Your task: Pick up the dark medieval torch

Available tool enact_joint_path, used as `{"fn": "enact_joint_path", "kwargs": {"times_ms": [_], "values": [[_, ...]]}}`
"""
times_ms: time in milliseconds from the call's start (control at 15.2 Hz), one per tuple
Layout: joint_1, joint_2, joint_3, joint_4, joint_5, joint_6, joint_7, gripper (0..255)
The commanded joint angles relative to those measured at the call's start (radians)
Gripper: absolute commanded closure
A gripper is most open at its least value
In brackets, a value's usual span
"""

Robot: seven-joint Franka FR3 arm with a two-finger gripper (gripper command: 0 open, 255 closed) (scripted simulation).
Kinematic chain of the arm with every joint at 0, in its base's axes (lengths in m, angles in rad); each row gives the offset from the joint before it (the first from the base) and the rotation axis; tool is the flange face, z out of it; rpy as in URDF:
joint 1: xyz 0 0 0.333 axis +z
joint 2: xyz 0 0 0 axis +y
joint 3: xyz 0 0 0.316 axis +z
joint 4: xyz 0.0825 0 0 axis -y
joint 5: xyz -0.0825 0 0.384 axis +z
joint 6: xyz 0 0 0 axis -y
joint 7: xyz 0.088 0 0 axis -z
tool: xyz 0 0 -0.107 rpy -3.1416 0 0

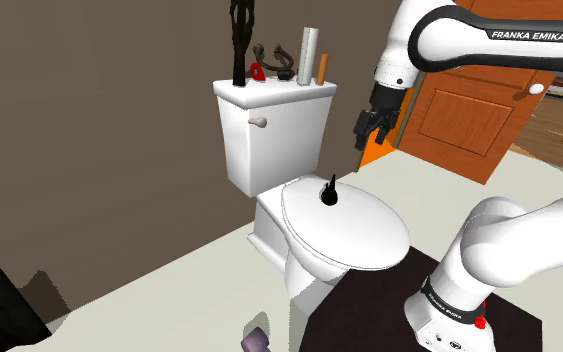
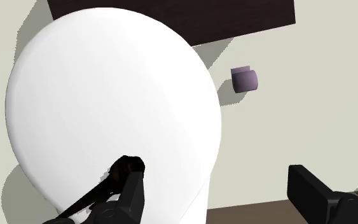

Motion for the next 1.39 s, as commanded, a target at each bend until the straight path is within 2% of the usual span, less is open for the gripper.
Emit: {"fn": "enact_joint_path", "kwargs": {"times_ms": [0,660,1320], "values": [[0.000,0.000,0.000,0.000,0.000,0.000,0.000,0],[-0.069,0.342,-0.070,0.044,0.002,0.235,0.071,0],[-0.123,0.709,-0.148,0.181,0.059,0.396,0.109,0]]}}
